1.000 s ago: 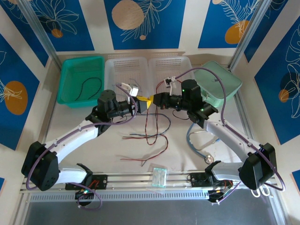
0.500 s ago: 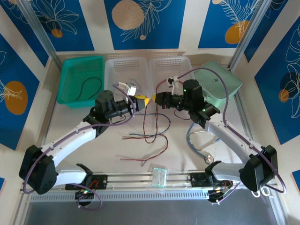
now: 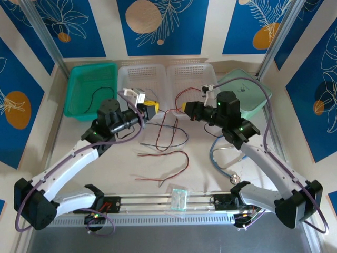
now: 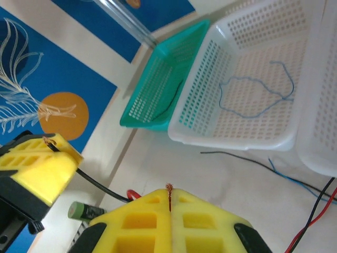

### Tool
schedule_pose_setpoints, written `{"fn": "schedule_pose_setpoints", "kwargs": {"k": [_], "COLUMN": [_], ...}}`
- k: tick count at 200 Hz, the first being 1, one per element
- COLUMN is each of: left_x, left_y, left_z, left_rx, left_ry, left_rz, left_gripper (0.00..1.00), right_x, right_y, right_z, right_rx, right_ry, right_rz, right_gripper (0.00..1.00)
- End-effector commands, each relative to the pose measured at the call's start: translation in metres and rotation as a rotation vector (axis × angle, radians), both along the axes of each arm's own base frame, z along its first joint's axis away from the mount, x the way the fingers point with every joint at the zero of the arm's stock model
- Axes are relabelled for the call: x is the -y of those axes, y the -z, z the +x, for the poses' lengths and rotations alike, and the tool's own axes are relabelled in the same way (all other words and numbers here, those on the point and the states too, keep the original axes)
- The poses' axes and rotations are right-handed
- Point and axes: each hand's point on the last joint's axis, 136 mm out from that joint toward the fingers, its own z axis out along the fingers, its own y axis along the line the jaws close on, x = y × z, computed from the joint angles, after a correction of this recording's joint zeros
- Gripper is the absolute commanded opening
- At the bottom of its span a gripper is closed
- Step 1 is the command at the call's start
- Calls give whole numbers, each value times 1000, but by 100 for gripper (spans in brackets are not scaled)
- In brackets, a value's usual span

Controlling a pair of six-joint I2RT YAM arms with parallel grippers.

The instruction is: Untangle the cables

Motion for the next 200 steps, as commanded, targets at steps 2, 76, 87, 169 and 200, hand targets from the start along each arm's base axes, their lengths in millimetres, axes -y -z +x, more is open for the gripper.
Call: {"fn": "schedule_pose_setpoints", "kwargs": {"k": [2,76,87,169,200], "left_x": [-15,-16,-17,-34,-40], "left_y": [-34,-102,-112,-182,-204], "left_z": [-3,-2,-1,6,4], "left_rx": [90,202,221,398,469], "left_ry": [-52,-62,-71,-190,-222], "left_rz": [51,3,-7,9,-15], "left_gripper": [0,0,0,0,0], "right_x": [20,26,28,43,62], "right_y": [-35,-103,-114,-184,-213], "right_z": [-2,-9,-9,2,7], "right_rx": [87,248,277,436,525], "right_ry": [91,99,107,224,355], "right_rz": [26,37,39,74,128], "right_gripper": [0,0,0,0,0]}}
